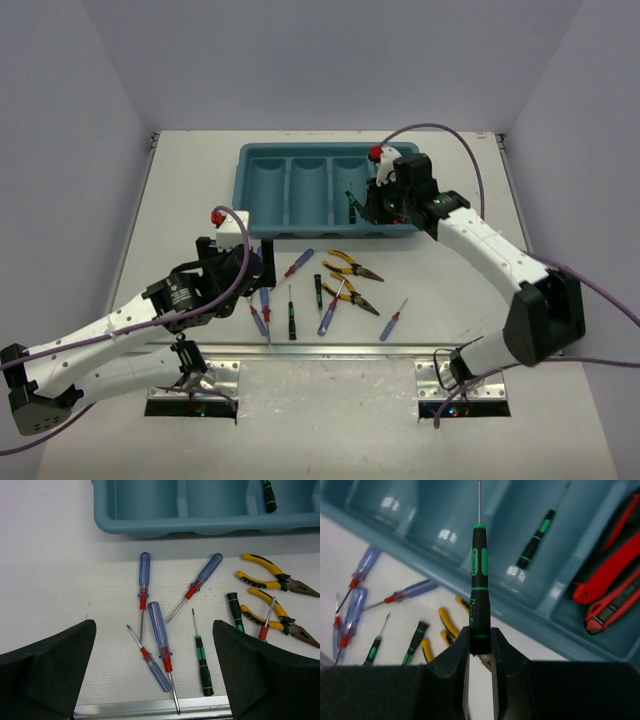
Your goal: Sort the tools into containers
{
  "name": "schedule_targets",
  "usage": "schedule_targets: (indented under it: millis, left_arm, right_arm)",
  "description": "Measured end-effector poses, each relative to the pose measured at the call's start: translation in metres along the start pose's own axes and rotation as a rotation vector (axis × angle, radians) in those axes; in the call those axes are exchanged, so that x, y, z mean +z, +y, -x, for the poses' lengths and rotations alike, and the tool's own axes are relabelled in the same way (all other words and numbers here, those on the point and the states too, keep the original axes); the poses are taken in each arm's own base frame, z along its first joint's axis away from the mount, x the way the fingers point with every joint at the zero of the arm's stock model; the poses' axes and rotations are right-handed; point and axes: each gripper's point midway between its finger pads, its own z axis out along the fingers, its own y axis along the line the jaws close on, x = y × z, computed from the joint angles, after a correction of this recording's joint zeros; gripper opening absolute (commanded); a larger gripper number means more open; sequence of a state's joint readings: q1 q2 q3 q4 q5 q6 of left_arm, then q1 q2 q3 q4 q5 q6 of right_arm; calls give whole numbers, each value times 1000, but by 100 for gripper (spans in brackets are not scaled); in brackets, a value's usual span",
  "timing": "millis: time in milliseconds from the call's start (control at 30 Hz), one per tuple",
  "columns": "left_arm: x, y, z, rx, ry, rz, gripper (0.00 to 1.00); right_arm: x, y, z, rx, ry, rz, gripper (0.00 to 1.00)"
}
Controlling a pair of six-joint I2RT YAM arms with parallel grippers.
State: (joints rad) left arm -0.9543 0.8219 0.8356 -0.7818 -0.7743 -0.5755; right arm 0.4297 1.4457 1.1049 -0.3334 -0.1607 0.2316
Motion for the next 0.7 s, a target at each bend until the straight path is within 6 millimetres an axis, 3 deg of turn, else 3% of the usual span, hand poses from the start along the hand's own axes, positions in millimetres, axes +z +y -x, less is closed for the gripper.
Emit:
schedule_targets:
  millis: [100, 200, 300, 367, 433, 567, 700]
  left_arm:
    - [0, 0, 0, 0, 0, 1, 100]
    - [0, 0, 0, 0, 0, 0, 100]
    - [0, 0, 0, 1, 1, 0, 100]
    - [1, -1, -1, 3, 4, 0, 100]
    - [2, -1, -2, 11, 10, 0, 100]
    - [3, -4, -5, 25, 23, -5, 100]
    - [3, -9, -10, 18, 52, -22, 100]
  right_arm:
    - [34, -25, 25, 94, -19, -130, 2]
    - [55, -43, 27, 174, -13, -228, 11]
    - [69, -55, 22, 250, 5, -291, 33]
    - [76, -57, 22, 281, 12, -306, 73]
    - [78, -56, 25, 298, 10, -302, 98]
    - [71, -52, 37, 294, -16, -292, 99]
    - [40, -45, 56, 271, -76, -274, 99]
